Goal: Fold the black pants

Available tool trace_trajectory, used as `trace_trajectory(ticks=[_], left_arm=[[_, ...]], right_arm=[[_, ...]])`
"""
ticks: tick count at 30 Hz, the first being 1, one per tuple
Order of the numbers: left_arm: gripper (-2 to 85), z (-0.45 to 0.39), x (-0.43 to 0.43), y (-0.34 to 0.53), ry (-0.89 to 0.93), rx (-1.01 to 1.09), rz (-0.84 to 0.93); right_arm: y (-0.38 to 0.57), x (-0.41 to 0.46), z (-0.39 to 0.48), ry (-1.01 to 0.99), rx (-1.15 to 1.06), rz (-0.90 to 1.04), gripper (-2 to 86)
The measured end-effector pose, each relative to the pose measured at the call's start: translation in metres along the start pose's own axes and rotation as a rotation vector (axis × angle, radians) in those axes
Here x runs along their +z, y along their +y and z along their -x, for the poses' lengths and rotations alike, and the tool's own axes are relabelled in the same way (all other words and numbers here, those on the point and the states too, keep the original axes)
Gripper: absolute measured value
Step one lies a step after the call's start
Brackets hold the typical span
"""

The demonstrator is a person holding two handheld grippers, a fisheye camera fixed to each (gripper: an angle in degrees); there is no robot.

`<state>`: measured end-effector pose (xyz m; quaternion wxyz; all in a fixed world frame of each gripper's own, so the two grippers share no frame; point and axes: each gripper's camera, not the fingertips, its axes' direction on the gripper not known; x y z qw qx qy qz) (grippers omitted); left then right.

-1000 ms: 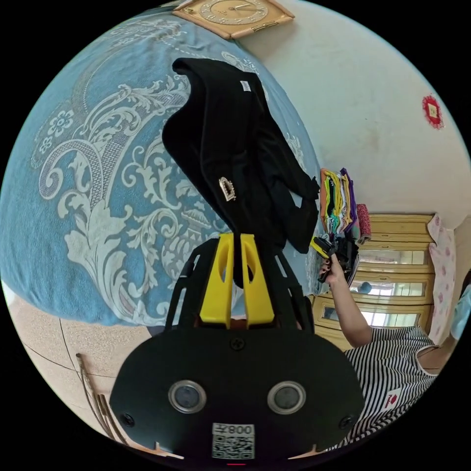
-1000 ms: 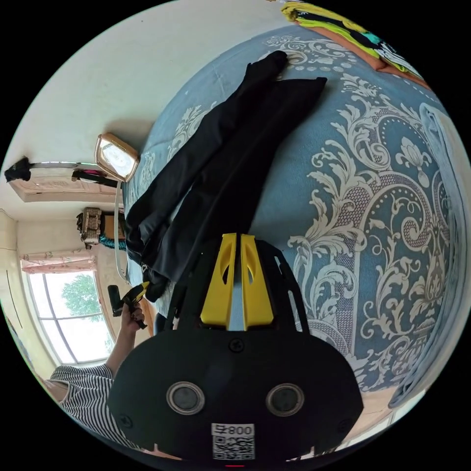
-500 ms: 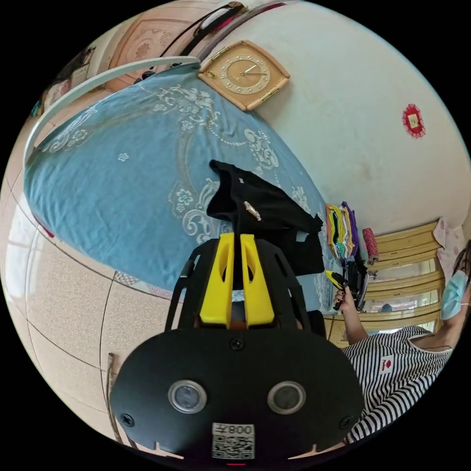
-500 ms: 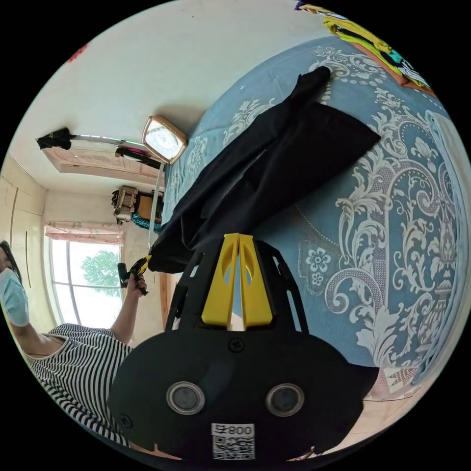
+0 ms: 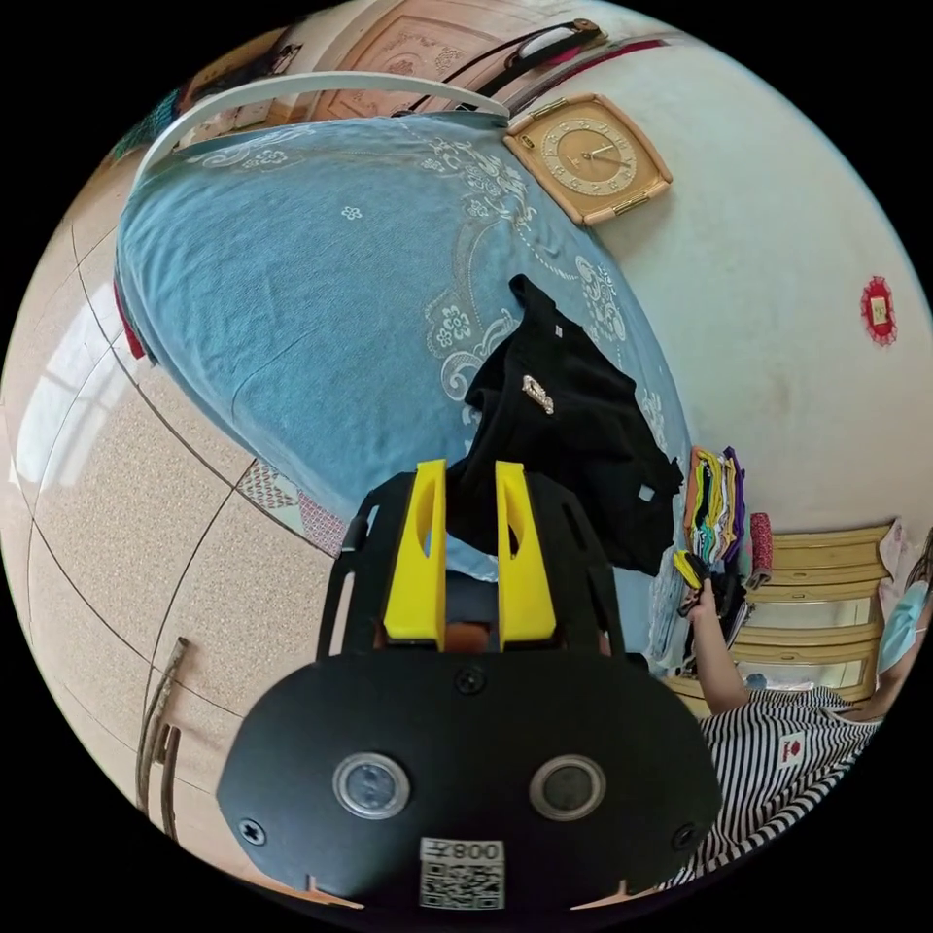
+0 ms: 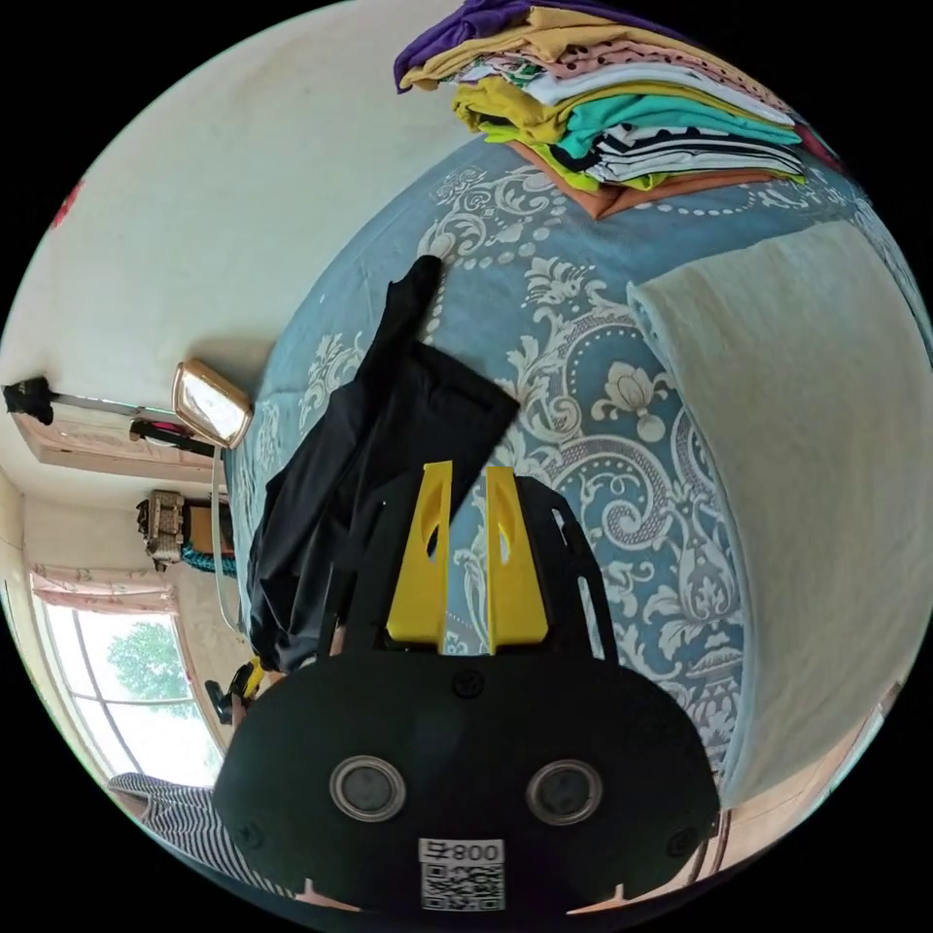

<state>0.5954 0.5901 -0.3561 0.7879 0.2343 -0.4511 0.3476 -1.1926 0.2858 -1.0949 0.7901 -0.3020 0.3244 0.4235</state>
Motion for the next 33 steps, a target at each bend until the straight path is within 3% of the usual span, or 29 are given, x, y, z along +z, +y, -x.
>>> trace_trajectory(ticks=[5,8,12,22,33], left_arm=[[8.8,0.005,-0.005,0.016,0.001,-0.037,-0.063],[9.8,0.002,-0.012,0.021,-0.079,-0.057,-0.091],[10.6,0.003,-0.006,0.028,-0.044,-0.063,-0.094],[3.3,-0.008,-0.017,-0.01,-0.069,-0.035,-0.025],[2.3,-0.03,-0.073,-0.056,-0.012,0.083,-0.033]], right_arm=[[-0.014,0.023,0.0,0.12,0.018,0.041,5.6],[-0.015,0.025,-0.005,0.087,0.034,0.048,5.9],[-0.013,0.029,-0.009,0.114,0.027,0.048,5.3],[-0.02,0.032,-0.017,0.104,-0.01,0.116,1.0],[0.031,-0.066,-0.036,0.067,-0.108,0.031,0.2]])
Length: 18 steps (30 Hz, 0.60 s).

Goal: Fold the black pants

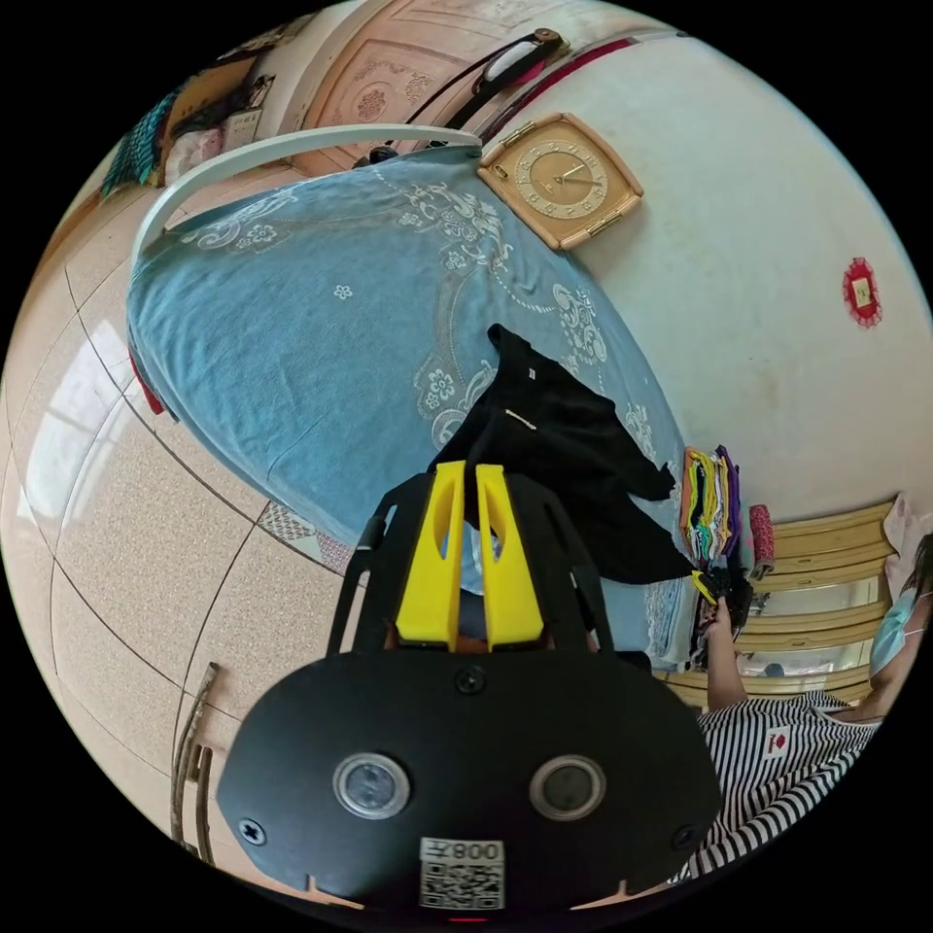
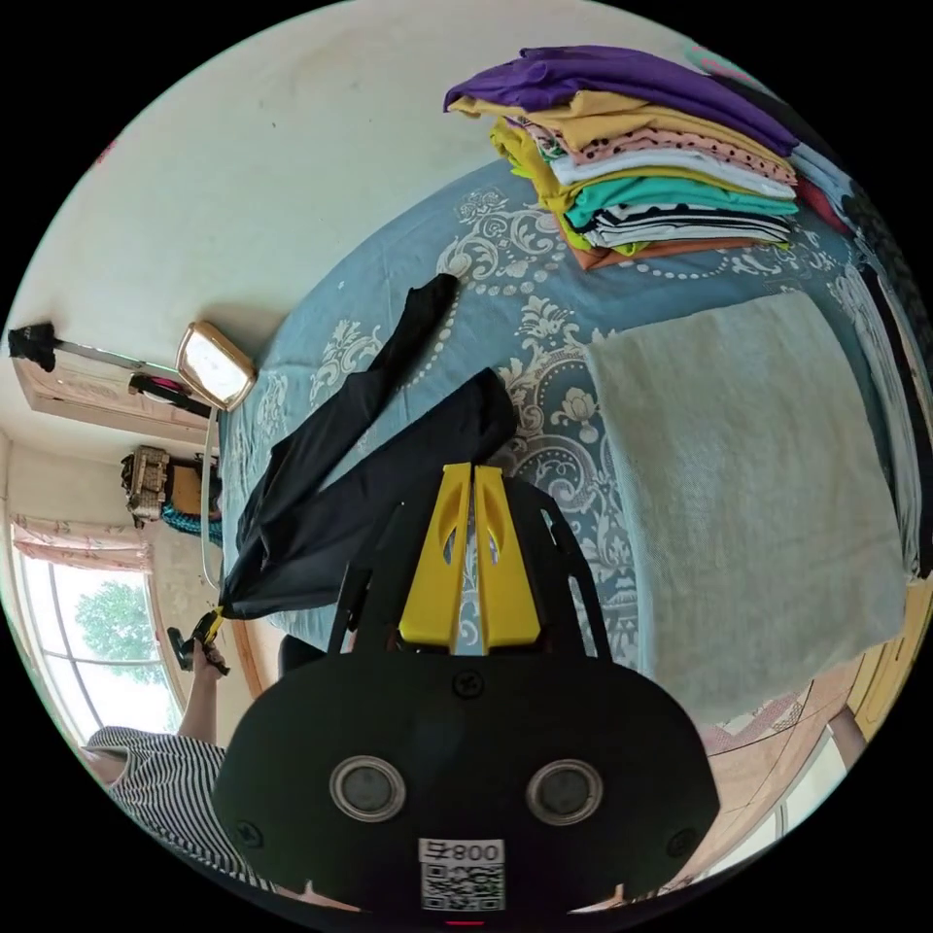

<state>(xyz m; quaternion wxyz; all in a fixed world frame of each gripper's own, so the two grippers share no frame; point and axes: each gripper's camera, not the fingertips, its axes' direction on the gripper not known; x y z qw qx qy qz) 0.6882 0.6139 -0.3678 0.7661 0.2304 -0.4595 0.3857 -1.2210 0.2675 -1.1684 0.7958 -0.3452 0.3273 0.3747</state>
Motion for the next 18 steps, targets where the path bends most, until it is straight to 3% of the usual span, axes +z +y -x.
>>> trace_trajectory(ticks=[4,9,18], left_arm=[[2.5,-0.004,-0.005,-0.016,-0.009,0.033,0.051],[2.9,0.007,0.02,-0.026,-0.062,-0.031,0.16],[3.9,-0.031,0.02,-0.042,-0.066,-0.024,0.107]], right_arm=[[0.037,-0.024,-0.016,0.008,0.023,-0.006,0.2],[0.07,0.014,-0.055,0.063,0.126,0.173,0.2],[0.118,-0.05,-0.095,-0.052,0.199,-0.017,0.1]])
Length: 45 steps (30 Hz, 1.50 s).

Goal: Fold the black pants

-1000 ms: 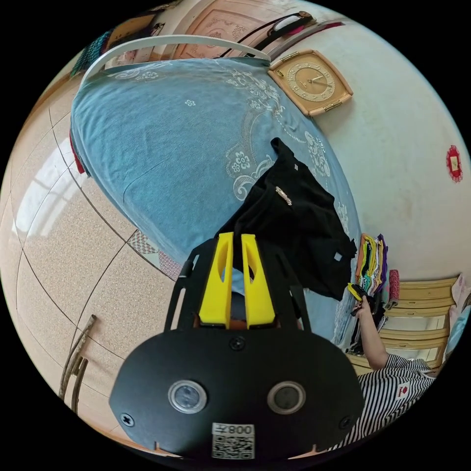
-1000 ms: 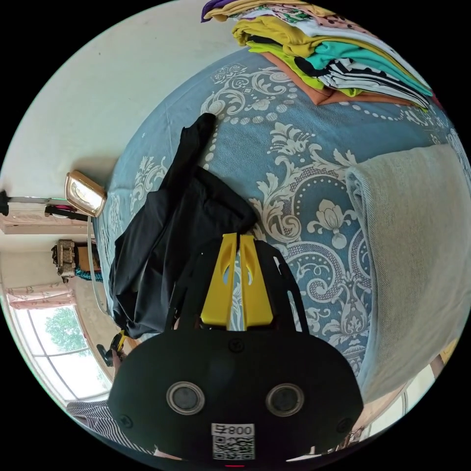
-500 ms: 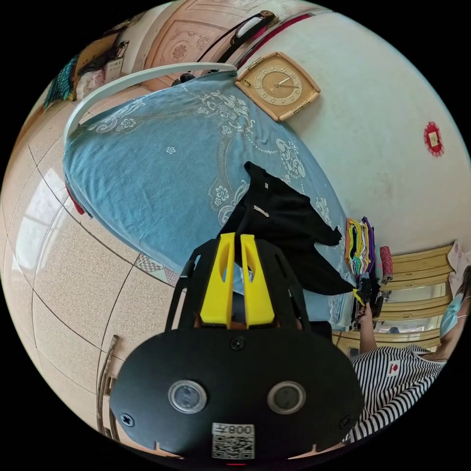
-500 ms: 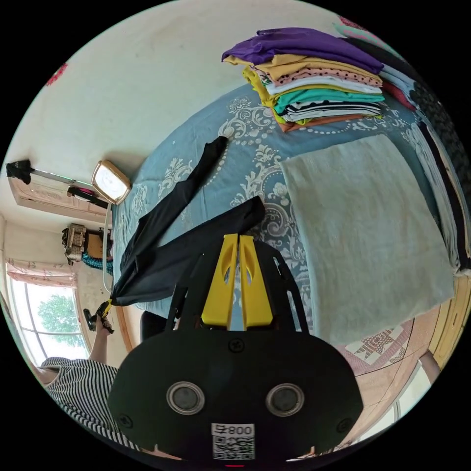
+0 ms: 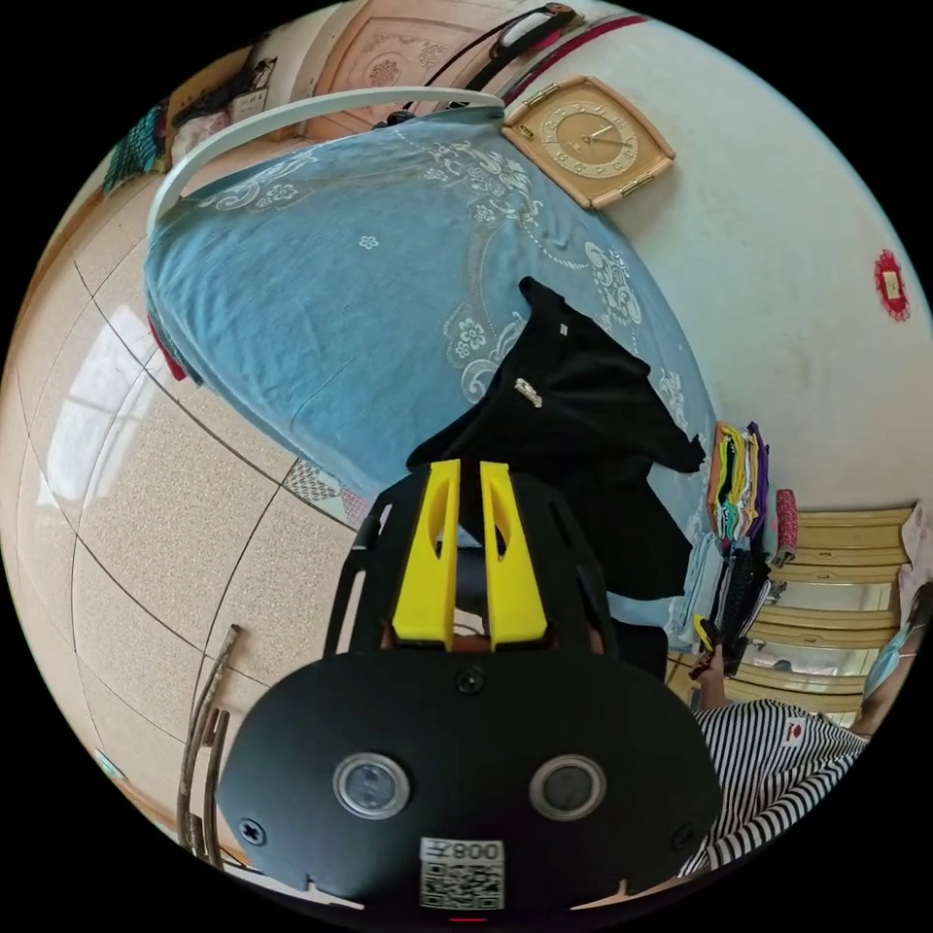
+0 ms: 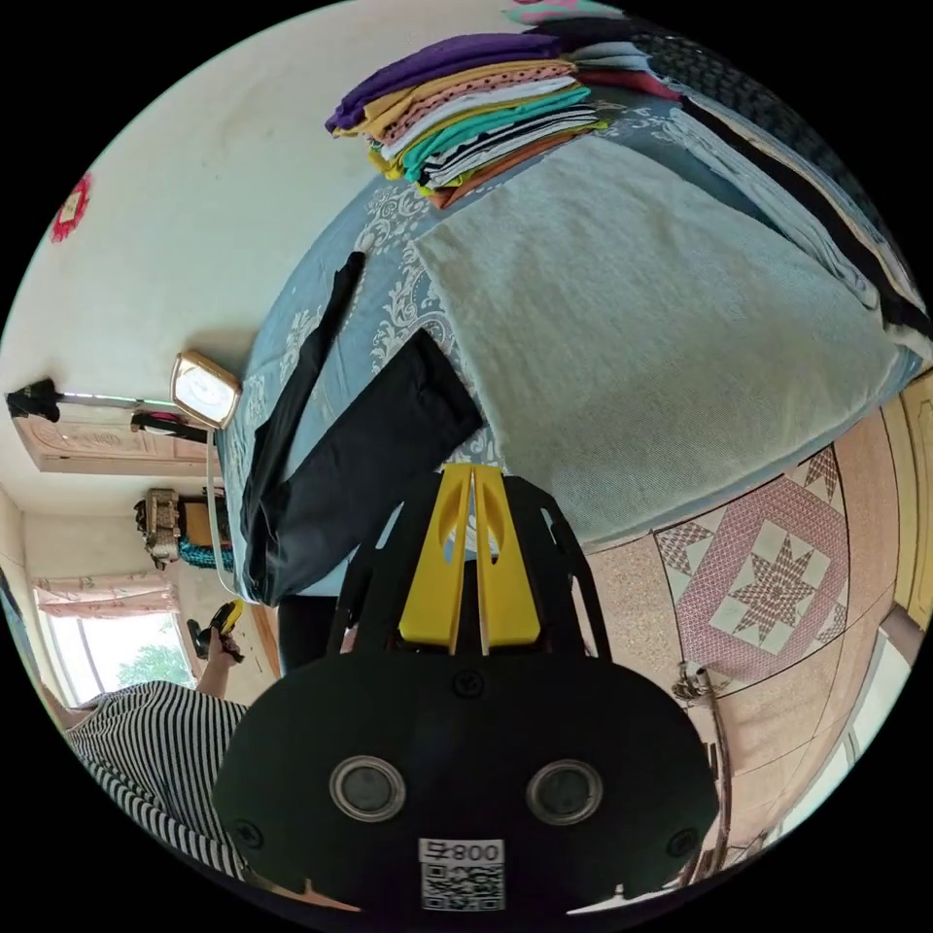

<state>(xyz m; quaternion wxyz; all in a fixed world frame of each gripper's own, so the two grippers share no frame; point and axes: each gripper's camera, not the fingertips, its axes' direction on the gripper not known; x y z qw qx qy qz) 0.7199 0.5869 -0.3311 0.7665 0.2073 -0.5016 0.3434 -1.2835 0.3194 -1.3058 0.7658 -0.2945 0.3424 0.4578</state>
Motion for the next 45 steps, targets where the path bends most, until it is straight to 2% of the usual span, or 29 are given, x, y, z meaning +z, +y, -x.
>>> trace_trajectory(ticks=[5,10,15,22,25,33,37,45], left_arm=[[4.2,-0.064,0.033,-0.034,0.081,0.126,0.048],[4.6,-0.139,0.066,-0.066,0.126,0.286,0.099],[5.9,-0.175,0.088,-0.096,0.146,0.345,0.111],[8.5,-0.214,0.124,-0.156,0.034,0.391,0.111],[8.9,-0.234,0.133,-0.182,-0.026,0.429,0.091],[8.7,-0.25,0.15,-0.236,-0.219,0.433,0.032],[4.7,-0.243,0.169,-0.253,-0.266,0.389,0.022],[0.5,-0.238,0.161,-0.248,-0.219,0.397,-0.02]], right_arm=[[0.01,-0.02,-0.01,-0.068,0.001,-0.066,0.0],[-0.006,-0.004,0.033,0.004,-0.153,-0.042,0.1],[-0.053,0.035,0.105,0.098,-0.365,0.012,0.4],[-0.152,0.062,0.186,0.041,-0.467,-0.006,3.6],[-0.194,0.077,0.227,0.077,-0.512,-0.004,5.5],[-0.274,0.134,0.298,0.223,-0.517,0.048,6.2],[-0.291,0.162,0.303,0.315,-0.483,0.126,5.5],[-0.296,0.141,0.297,0.236,-0.49,0.082,0.7]])
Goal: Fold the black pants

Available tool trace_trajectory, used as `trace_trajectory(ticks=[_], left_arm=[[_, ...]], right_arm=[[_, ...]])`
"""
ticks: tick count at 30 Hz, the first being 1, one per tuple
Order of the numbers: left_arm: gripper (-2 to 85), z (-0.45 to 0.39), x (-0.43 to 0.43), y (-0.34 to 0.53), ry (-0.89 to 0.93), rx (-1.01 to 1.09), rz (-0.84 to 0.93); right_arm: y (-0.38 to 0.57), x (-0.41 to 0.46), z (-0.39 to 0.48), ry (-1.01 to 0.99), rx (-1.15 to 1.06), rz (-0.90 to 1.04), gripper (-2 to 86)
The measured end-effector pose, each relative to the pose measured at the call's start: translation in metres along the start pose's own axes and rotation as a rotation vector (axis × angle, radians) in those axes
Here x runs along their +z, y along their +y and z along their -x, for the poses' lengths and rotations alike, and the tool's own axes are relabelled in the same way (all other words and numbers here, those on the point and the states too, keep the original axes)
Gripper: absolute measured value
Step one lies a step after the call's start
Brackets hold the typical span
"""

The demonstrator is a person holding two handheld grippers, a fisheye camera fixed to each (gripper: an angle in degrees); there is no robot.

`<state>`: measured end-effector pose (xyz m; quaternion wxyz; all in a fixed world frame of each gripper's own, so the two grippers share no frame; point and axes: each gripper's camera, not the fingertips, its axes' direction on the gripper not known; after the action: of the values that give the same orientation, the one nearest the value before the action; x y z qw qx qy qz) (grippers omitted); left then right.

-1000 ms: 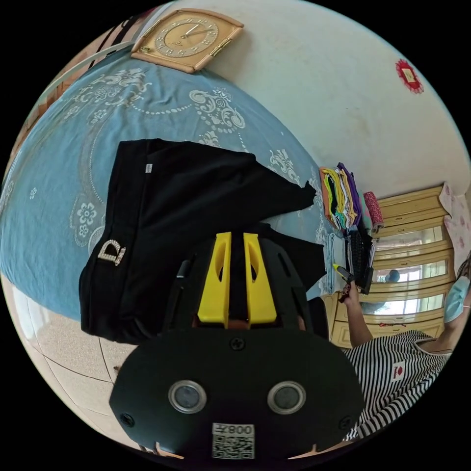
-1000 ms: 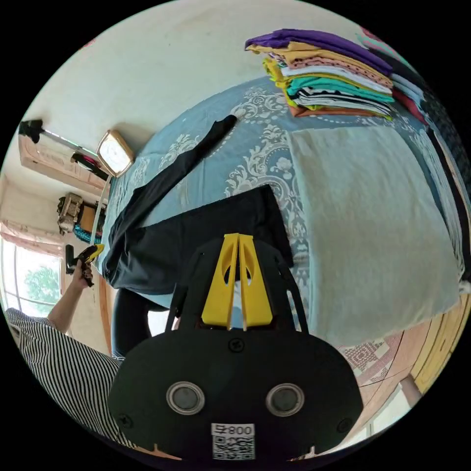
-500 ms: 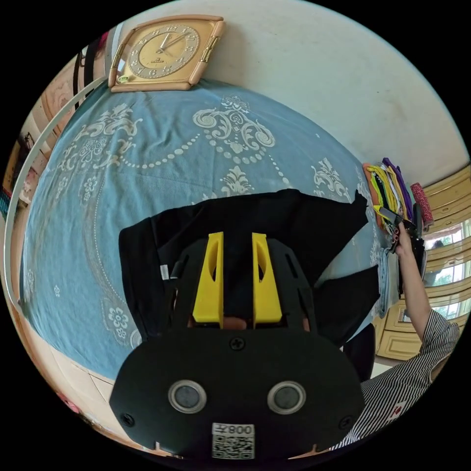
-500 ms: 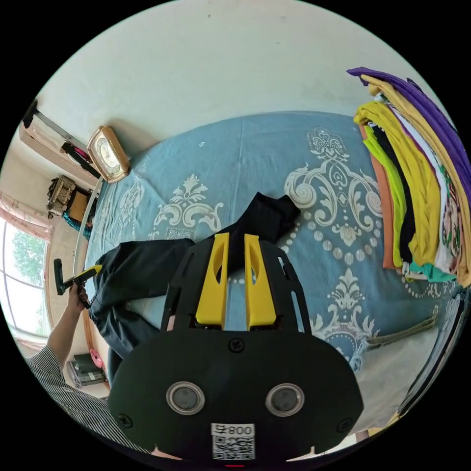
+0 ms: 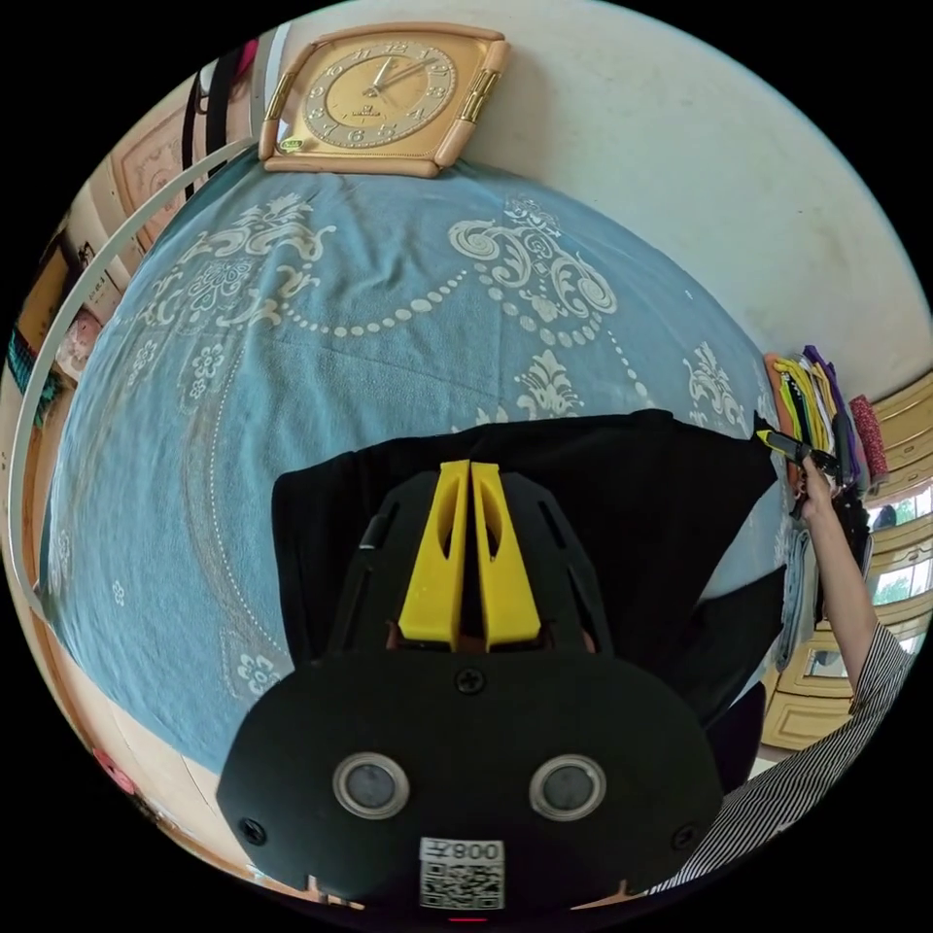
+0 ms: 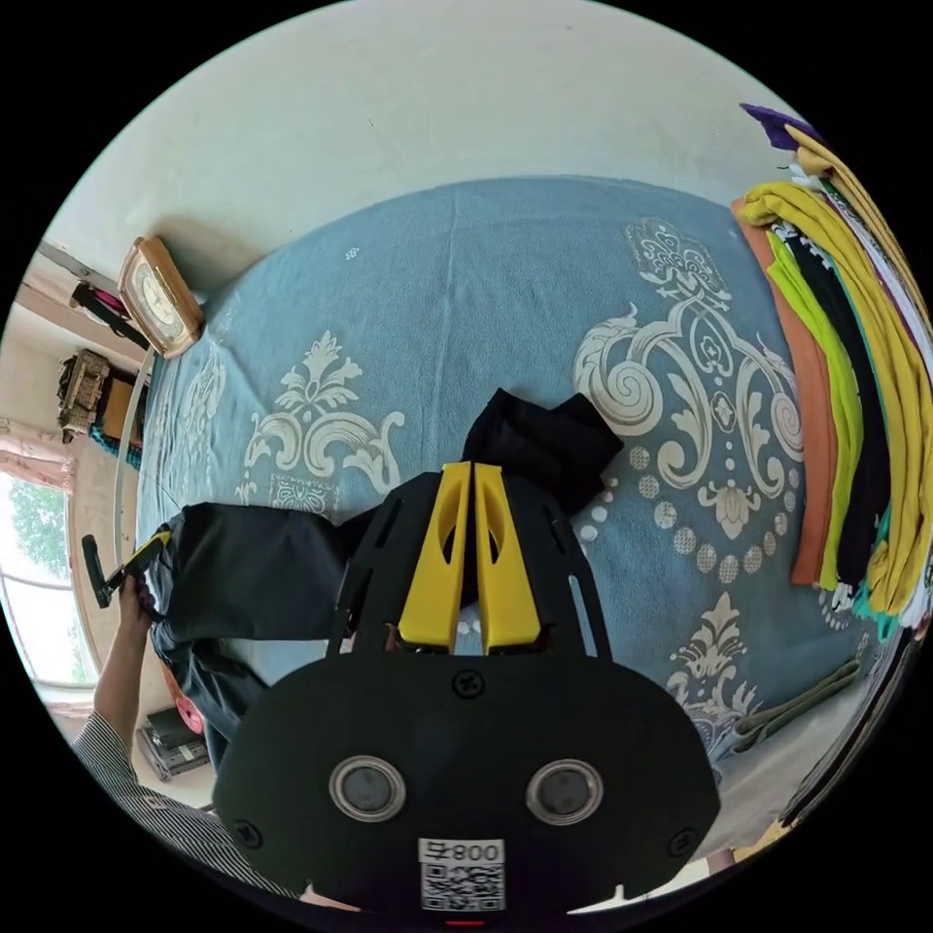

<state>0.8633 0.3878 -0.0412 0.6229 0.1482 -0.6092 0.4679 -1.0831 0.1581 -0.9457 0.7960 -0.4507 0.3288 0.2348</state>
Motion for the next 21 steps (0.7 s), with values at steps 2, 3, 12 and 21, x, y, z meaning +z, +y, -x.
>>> trace_trajectory(ticks=[2,3,12,21], left_arm=[[0.3,-0.002,-0.01,0.004,0.003,0.008,-0.035],[0.3,-0.002,-0.018,0.007,0.023,0.005,-0.064],[0.1,0.021,-0.085,0.061,0.197,-0.066,-0.248],[0.0,0.033,-0.132,0.09,0.278,-0.051,-0.374]], right_arm=[[0.007,-0.014,-0.005,-0.022,0.007,-0.045,0.5],[0.014,-0.027,-0.009,-0.054,0.014,-0.084,0.3],[0.116,-0.156,-0.062,-0.338,0.096,-0.413,0.0],[0.17,-0.228,-0.072,-0.403,0.137,-0.584,-0.1]])
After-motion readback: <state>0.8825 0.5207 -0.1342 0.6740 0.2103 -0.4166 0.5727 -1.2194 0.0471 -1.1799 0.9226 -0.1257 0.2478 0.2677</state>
